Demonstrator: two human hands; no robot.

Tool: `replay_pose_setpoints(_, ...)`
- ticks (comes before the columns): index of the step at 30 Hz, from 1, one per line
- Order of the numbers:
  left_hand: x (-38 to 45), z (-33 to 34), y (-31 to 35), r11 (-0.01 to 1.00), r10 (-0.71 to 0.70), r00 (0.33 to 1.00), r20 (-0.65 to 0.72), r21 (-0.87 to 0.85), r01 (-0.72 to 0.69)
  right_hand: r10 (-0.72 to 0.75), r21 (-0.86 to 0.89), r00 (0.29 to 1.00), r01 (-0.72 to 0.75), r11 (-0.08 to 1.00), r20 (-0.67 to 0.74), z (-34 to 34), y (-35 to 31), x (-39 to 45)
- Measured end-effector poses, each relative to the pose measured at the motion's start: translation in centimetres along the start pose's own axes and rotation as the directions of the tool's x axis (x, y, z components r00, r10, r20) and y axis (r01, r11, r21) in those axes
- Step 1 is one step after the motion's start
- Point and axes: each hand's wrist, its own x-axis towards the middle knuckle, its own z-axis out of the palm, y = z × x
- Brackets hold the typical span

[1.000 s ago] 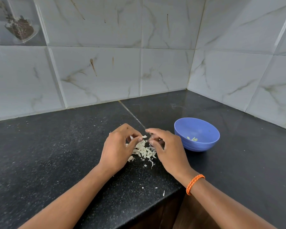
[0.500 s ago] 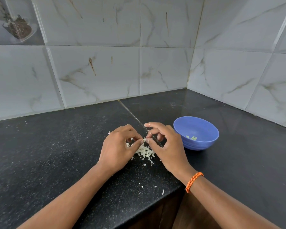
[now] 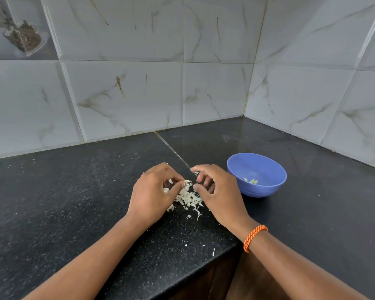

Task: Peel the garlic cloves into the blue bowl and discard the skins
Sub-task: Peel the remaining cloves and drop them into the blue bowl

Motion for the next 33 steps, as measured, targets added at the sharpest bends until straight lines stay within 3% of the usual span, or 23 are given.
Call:
replay_pose_setpoints(5,0.0,-0.1,0.0,1.0,0.011,1.0,0.005,0.007,-0.011,-0.05,0.136,0.998,0.046,0.99,0.026,-0.4,-0.3,-0.3)
replay_pose_setpoints(12,-0.1,-0.2,0.3,0.999,0.018,1.0,0.014,-0.028,-0.018,-0.047,0.16,0.998,0.054,0.986,-0.048,-0.3,-0.9,-0.5)
replay_pose_setpoints(17,-0.1,0.1,0.3,1.0,-0.004,1.0,0.007,-0.001,0.004,0.056,0.19,0.998,-0.048,0.981,-0.036,-0.9,-1.0,-0.6)
replay_pose_setpoints(20,0.1,-0.2,-0.2,0.998,0.007,1.0,0.012,0.058,-0.008,-0.036,-0.055,0.998,0.034,0.998,-0.049,-1.1,-0.8,-0.2)
replay_pose_setpoints(22,0.1,-0.3,-0.3,0.996,0.019,1.0,0.003,0.09,-0.019,-0.114,-0.302,0.992,0.122,0.945,0.044,-1.1,-0.3,0.1)
replay_pose_setpoints(24,0.2,-0.2,-0.4,0.996,-0.029,0.999,-0.017,0.087,0.03,-0.09,-0.458,0.979,0.167,0.873,0.185,-0.9,-0.1,0.4)
replay_pose_setpoints(26,0.3,-0.2,-0.7,0.994,-0.06,0.998,-0.025,0.09,0.062,-0.07,-0.538,0.959,0.213,0.815,0.274,-0.8,-0.7,1.0)
replay_pose_setpoints(31,0.3,-0.4,-0.7,0.991,0.016,0.998,-0.056,0.135,-0.008,-0.123,-0.622,0.976,0.21,0.754,0.18,-3.0,-1.7,4.1)
replay_pose_setpoints(33,0.5,-0.3,-0.5,0.992,-0.025,0.998,-0.053,0.118,0.031,-0.069,-0.654,0.964,0.227,0.721,0.258,-2.3,-2.1,3.5)
